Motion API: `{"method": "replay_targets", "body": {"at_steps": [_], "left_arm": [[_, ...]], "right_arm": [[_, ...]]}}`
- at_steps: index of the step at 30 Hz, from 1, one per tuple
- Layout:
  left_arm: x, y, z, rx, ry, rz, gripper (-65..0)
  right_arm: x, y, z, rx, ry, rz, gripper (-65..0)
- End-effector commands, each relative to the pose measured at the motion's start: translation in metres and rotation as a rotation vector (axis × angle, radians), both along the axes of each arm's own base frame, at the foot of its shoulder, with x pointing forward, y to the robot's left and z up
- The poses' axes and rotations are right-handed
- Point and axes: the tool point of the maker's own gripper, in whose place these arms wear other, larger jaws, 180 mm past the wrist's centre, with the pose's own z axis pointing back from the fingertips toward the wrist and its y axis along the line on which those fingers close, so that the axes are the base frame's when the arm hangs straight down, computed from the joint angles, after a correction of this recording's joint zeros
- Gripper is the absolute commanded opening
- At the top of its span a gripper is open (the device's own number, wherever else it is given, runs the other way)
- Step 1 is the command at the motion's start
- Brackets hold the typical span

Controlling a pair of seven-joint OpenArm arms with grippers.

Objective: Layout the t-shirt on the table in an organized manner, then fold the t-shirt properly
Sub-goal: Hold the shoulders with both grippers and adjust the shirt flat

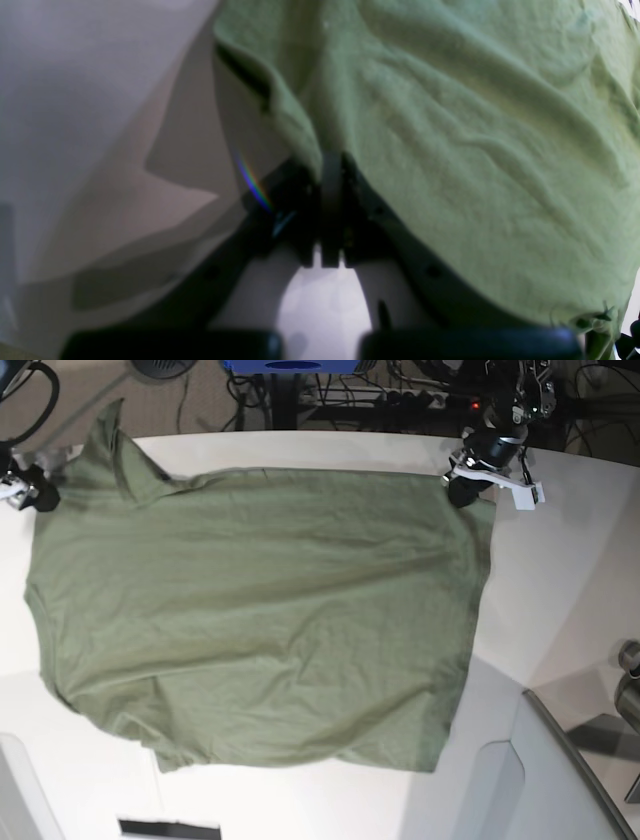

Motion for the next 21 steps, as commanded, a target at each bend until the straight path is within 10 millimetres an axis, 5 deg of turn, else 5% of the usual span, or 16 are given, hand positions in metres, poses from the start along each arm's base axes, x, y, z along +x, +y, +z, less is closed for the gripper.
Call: {"method": "replay_targets", "body": {"at_steps": [1,17,21], "left_arm": [[-0.007,0.003,-0.003,0.016,0.034,-0.008,-65.0],[-0.006,0.003,-0.002,0.016,0.031,-0.008,-65.0],[-0.007,0.003,-0.002,0.016,0.032,-0.008,-65.0]], "right_arm": [[-0.01,-0.002,-0.003,-0.007,0.063,0.033,-29.9],[-0.005,0.013,-0.006,0.027,0.053,0.032,-31.8],[-0.004,0.014,-0.007,0.031,0.052,0.031,-51.5]]}}
